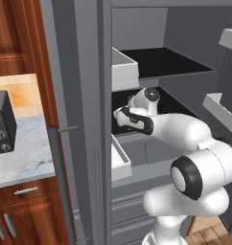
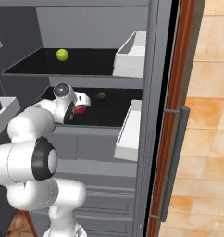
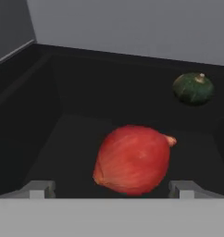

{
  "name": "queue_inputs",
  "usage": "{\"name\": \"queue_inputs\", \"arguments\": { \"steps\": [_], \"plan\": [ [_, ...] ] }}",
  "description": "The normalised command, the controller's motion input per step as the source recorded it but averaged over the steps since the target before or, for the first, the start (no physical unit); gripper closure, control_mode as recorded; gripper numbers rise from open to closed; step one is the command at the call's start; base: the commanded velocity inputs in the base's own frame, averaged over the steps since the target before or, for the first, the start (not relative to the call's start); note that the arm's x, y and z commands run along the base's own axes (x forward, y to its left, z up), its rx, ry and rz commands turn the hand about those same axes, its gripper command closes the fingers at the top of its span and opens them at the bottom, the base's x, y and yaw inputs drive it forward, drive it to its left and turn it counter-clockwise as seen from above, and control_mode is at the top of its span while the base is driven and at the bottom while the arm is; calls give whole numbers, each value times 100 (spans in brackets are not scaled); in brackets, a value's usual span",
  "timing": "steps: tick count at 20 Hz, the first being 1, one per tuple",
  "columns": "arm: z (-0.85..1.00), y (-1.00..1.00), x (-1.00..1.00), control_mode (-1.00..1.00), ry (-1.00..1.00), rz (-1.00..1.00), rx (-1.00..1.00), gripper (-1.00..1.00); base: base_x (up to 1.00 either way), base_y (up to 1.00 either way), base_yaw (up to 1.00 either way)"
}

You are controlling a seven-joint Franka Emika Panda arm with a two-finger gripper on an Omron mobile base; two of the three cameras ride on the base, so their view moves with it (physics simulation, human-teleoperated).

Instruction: Place the onion in the correct fridge rack based on whether it is a fruit or vegetable. Finally, close the fridge door.

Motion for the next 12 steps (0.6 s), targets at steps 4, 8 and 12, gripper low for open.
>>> {"name": "queue_inputs", "arguments": {
  "steps": [4, 8, 12],
  "plan": [
    [44, -16, -59, -100, -16, -5, 0, -100, 0, 0, 0],
    [54, -23, -85, -100, -3, -5, 0, -100, 0, 0, 0],
    [55, -21, -100, -100, 1, -9, 0, -100, 0, 0, 0]
  ]
}}
